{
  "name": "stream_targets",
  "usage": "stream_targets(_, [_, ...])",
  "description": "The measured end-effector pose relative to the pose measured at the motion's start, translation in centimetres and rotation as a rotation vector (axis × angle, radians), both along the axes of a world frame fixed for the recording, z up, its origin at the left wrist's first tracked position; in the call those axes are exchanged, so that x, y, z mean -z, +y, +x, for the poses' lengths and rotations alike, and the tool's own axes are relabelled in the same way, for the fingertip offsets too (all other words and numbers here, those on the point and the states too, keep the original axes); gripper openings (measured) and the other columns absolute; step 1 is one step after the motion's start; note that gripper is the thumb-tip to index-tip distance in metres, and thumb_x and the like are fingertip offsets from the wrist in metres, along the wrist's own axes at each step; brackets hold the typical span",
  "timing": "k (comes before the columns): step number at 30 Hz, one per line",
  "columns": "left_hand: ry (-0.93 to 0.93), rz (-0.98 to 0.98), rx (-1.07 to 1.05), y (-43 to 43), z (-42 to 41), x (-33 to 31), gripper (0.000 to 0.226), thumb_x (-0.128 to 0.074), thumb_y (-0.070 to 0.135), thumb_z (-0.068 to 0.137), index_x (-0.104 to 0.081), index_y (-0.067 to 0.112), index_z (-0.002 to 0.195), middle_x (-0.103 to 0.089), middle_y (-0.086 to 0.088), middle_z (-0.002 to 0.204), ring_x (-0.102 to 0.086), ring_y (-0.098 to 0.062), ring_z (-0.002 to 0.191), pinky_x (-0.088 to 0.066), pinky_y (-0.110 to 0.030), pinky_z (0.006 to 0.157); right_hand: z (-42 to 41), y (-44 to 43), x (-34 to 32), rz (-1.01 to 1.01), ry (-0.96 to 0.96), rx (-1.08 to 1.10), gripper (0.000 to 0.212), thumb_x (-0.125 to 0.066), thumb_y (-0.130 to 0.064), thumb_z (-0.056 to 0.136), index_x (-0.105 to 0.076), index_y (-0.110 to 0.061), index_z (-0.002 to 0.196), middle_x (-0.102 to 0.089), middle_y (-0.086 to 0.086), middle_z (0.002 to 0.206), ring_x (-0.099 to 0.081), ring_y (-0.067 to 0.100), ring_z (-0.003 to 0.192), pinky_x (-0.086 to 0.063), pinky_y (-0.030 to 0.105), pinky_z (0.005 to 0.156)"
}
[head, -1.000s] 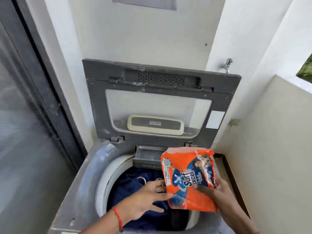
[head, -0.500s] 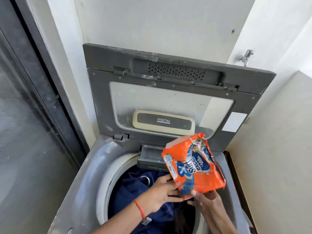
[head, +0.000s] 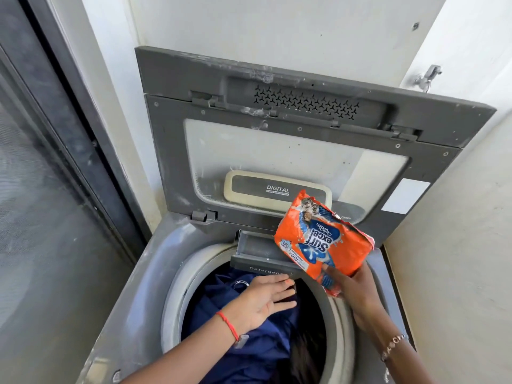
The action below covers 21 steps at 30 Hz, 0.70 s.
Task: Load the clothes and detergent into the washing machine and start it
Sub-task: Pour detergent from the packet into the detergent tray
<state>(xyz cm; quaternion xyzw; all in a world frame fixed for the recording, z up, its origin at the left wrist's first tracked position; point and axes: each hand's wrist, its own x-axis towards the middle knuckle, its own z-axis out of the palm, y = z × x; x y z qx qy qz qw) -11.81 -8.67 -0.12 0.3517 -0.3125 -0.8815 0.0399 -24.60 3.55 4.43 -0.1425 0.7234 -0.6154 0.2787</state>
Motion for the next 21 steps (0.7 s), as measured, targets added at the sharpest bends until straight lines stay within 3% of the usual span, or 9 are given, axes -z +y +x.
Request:
stream_targets(3, [-0.018,0.001,-0.003,-0.2,0.7,0.8,0.018,-0.051,-0.006,0.09,-0.056,0.0,0.106,-0.064,-0.015,0.103,-0.058,-0.031,0.105,-0.055,-0.041,0.073,-1.0,-0.3,0.0,0.088,0.111,-0.033,0.049,-0.065,0.006,0.078,-0.048,-0.008,0.121,-0.065,0.01,0.109,-0.065,0.021,0.089,-0.056,0.023,0.067])
stream_targets(8, [-0.04,0.014,-0.01,-0.4,1.4,1.4,0.023,-0.05,-0.008,0.09,-0.055,-0.004,0.112,-0.063,-0.019,0.107,-0.058,-0.033,0.106,-0.053,-0.043,0.077,-1.7,-0.8,-0.6,0.186,0.242,-0.104,0.057,-0.065,0.0,0.079,-0.043,-0.022,0.127,-0.063,0.005,0.113,-0.064,0.022,0.098,-0.052,0.047,0.088])
stream_targets(15, [-0.061,0.036,-0.021,-0.4,1.9,1.7,0.025,-0.053,-0.009,0.088,-0.055,-0.006,0.113,-0.064,-0.021,0.108,-0.063,-0.029,0.095,-0.057,-0.041,0.07,-1.7,-2.0,-2.0,0.227,0.366,-0.17,0.055,-0.059,0.005,0.082,-0.041,-0.019,0.128,-0.063,0.008,0.11,-0.063,0.021,0.091,-0.05,0.026,0.069])
stream_targets(21, [-0.061,0.031,-0.014,-0.1,2.2,1.4,0.022,-0.05,-0.009,0.089,-0.055,-0.008,0.111,-0.065,-0.02,0.1,-0.063,-0.028,0.091,-0.054,-0.043,0.074,-1.5,-2.4,-2.9,0.26,0.433,-0.189,0.062,-0.057,0.003,0.082,-0.037,-0.021,0.134,-0.063,0.006,0.106,-0.063,0.022,0.088,-0.051,0.033,0.075])
